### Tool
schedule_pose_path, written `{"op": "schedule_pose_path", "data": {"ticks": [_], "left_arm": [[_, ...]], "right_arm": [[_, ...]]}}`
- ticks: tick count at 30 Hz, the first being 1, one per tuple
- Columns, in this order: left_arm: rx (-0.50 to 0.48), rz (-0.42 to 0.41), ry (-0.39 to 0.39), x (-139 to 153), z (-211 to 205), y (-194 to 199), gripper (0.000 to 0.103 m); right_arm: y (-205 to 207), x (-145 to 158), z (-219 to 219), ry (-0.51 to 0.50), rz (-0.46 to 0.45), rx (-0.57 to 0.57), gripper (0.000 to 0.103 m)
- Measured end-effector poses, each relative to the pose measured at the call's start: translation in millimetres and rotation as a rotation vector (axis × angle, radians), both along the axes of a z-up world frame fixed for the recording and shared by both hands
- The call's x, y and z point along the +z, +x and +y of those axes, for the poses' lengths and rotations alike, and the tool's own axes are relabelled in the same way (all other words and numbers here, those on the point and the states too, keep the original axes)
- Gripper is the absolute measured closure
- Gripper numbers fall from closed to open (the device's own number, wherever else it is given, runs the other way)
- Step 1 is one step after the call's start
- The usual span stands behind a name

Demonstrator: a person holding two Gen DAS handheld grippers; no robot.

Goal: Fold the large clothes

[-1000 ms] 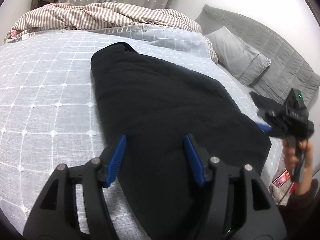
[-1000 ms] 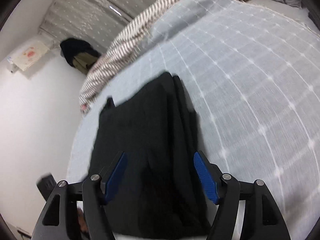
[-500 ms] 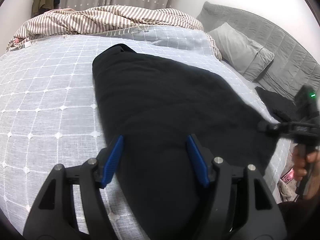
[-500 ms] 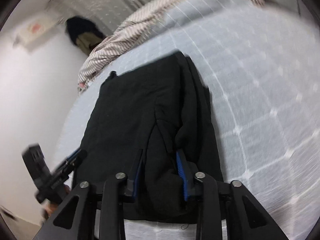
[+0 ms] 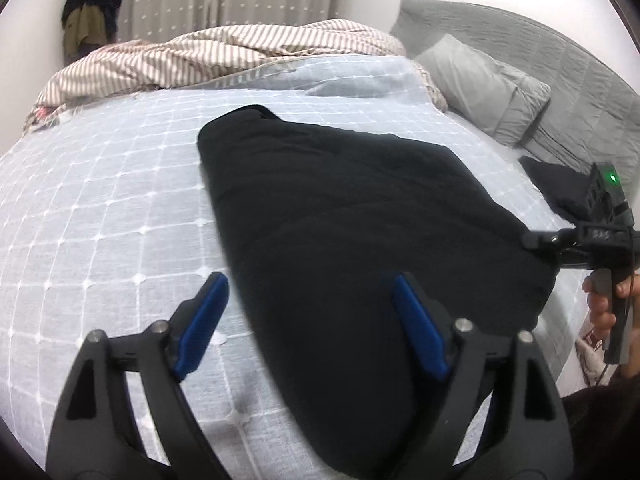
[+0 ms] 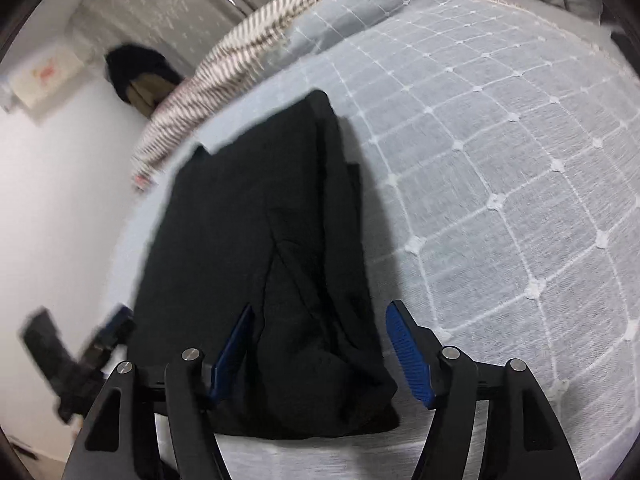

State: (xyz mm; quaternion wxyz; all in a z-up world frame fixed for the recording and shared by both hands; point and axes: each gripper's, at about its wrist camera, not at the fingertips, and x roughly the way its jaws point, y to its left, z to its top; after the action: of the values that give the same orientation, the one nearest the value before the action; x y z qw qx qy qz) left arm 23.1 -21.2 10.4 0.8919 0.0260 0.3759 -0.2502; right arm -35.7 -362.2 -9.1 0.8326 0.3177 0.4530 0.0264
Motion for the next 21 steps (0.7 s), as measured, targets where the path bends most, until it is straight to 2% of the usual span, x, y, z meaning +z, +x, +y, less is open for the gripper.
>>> {"op": "schedule_pose_path", "data": {"ticks": [3, 8, 13, 16, 19, 21], "left_arm": [[0.030, 0.063, -0.014, -2.0, 7.0, 6.6, 0.008], [0.048, 0.186, -0.068, -8.4, 14.7, 23.8, 0.005], [0.018, 0.301, -0.141, -20.2, 18.8, 38.7, 0.004], [0.010, 0.404, -0.236, -35.9, 22.3, 58.3, 0.004], [0.018, 0.523, -0.363, -57.4, 24.5, 79.6, 0.004], [0.028, 0.579, -0.438, -70.3, 25.4, 88.5, 0.004]], "right_arm": [[1.7, 4.7, -14.3, 0.078, -0.039, -0.028, 0.025], [20.1, -3.7, -36.5, 0.197, -0.080, -0.038, 0.021], [57.3, -36.2, -50.1, 0.406, -0.059, 0.007, 0.021], [72.1, -53.4, -46.8, 0.459, -0.015, 0.028, 0.021], [82.1, -74.4, -41.0, 0.474, 0.045, 0.040, 0.021], [86.1, -81.3, -38.2, 0.493, 0.043, 0.042, 0.021]]}}
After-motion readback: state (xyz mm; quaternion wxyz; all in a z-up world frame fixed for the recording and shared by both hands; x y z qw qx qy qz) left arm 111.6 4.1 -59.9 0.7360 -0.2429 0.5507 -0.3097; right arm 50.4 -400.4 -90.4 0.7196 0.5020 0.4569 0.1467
